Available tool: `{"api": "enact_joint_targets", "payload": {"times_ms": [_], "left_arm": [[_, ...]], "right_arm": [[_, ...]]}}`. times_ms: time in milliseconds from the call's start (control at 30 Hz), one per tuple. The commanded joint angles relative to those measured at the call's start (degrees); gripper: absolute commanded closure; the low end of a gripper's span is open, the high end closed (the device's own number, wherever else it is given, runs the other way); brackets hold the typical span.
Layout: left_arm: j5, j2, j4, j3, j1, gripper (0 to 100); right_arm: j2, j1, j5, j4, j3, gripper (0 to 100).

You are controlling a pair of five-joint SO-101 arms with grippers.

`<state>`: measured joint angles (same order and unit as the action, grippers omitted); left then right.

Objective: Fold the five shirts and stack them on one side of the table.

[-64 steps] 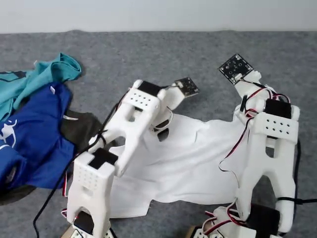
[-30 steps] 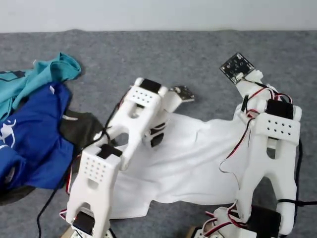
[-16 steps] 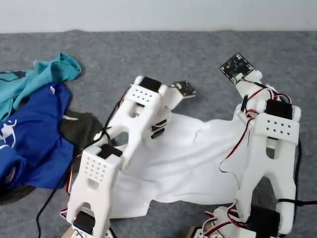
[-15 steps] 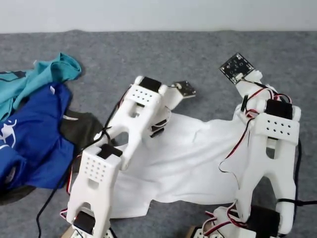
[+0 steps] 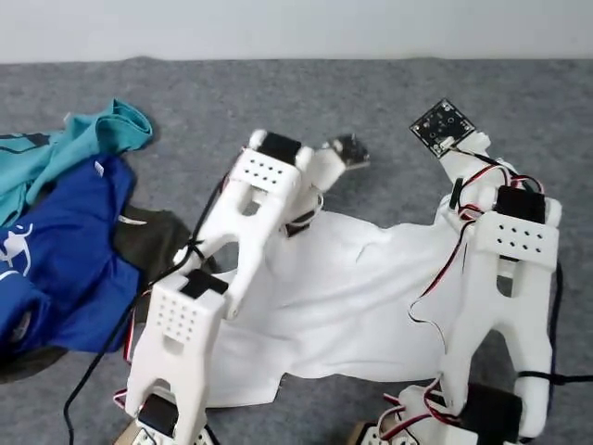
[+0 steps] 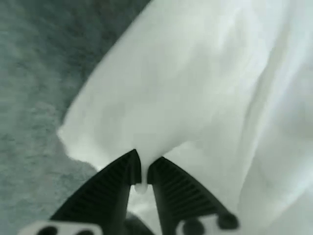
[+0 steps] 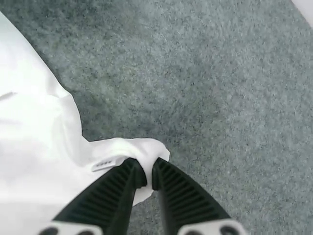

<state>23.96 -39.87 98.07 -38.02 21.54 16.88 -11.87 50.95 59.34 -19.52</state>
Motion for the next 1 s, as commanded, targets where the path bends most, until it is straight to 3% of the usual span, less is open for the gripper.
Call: {"api": "enact_joint_targets", "payload": {"times_ms": [0,267,400,633,967], "left_arm": [[-1.5,9.2,2.4,-7.7,-2.4,99],[-3.3,16.4,2.3,-20.1,-19.2,99],[-3.3,17.7,2.3,-29.6,-24.1,99],[-1.6,25.7,2.5,-41.5,-21.8,99],[7.5,46.0,2.4,-41.5,-18.9,99]], "right_arm": [[5.6,-0.1,-1.8,0.2,4.6,98.8],[7.5,1.0,-5.1,-0.3,11.6,98.8],[6.2,1.1,-7.4,-0.3,17.0,98.8],[10.3,1.1,-9.7,2.0,23.7,98.8],[22.5,1.5,-7.3,12.8,34.3,98.8]]}}
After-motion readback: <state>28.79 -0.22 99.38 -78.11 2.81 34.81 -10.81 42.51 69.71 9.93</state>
